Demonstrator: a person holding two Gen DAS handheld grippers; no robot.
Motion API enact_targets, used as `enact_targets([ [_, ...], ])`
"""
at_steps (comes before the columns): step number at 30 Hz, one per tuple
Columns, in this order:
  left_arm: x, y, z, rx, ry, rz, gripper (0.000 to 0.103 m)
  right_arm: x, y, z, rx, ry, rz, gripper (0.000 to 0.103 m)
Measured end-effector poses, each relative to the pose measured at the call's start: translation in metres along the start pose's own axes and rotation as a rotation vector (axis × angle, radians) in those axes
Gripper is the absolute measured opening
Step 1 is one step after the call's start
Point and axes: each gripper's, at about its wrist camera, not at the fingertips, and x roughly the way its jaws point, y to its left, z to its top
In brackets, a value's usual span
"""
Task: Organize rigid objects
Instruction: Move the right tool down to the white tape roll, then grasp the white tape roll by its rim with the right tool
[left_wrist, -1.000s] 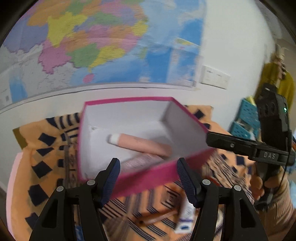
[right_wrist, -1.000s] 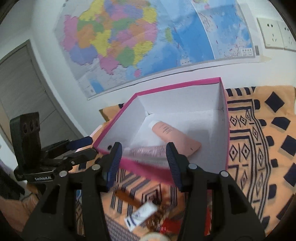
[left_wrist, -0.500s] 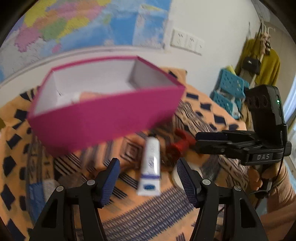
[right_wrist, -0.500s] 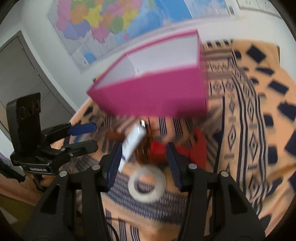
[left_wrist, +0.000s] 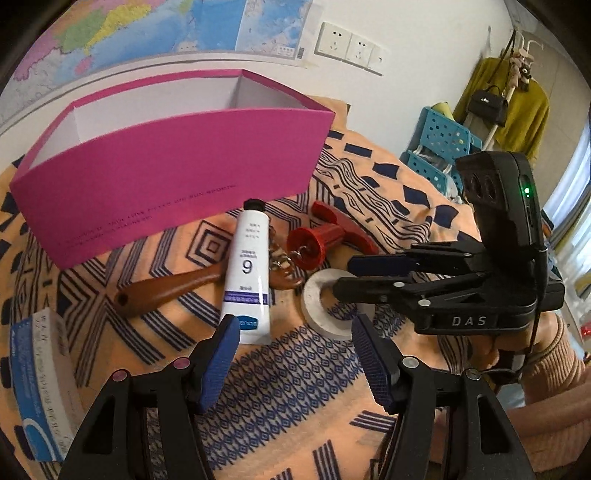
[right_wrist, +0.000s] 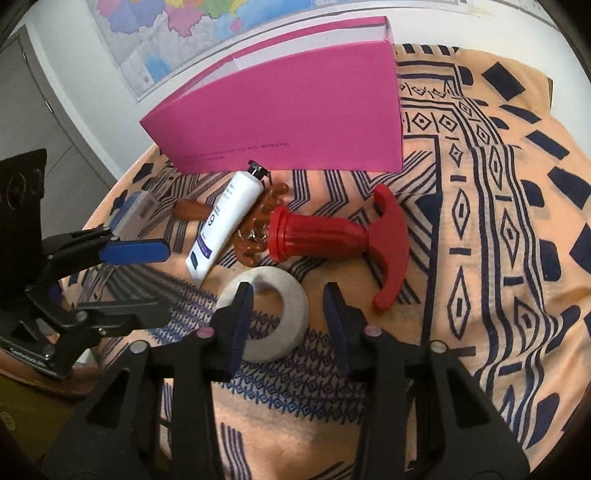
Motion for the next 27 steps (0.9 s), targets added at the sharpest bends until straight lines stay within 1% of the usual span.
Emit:
enact_targets([
  [1,0.001,-0.001,0.000,-0.002,0.004,-0.006,0.064,0.000,0.001,0.000,-0.007,0.000,-0.004,0.041],
  [4,0.006,-0.003,-0.001,-0.002,0.017,-0.016,0.063,0.001,0.002,-0.001,-0.022,0.000,-0.024,0.034],
  [6,0.009,-0.004,-0.002,-0.003,0.027,-0.029,0.059,0.001,0.005,-0.002,-0.053,-0.001,-0.045,0.030],
  [8,0.012,-0.007,-0.004,-0.001,0.038,-0.033,0.058,0.002,0.008,-0.003,-0.079,-0.005,-0.073,0.023],
  [11,0.014,-0.008,-0.005,0.003,0.045,-0.038,0.058,0.002,0.010,-0.005,-0.102,-0.010,-0.092,0.019],
  [15,0.015,-0.010,-0.003,0.000,0.048,-0.060,0.055,0.001,0.010,-0.006,-0.098,-0.014,-0.093,0.018],
  [17,0.015,-0.010,-0.003,-0.002,0.050,-0.073,0.055,-0.001,0.008,-0.006,-0.078,-0.020,-0.079,0.017],
  [21,0.018,-0.012,-0.002,-0.005,0.060,-0.096,0.050,-0.007,0.006,-0.008,-0.042,-0.038,-0.049,0.017],
  [26,0.018,-0.014,0.001,-0.014,0.060,-0.148,0.049,-0.020,0.006,-0.006,-0.022,-0.076,-0.020,0.017],
  [27,0.016,-0.014,0.003,-0.016,0.056,-0.161,0.045,-0.022,0.008,-0.005,-0.022,-0.081,-0.017,0.017],
])
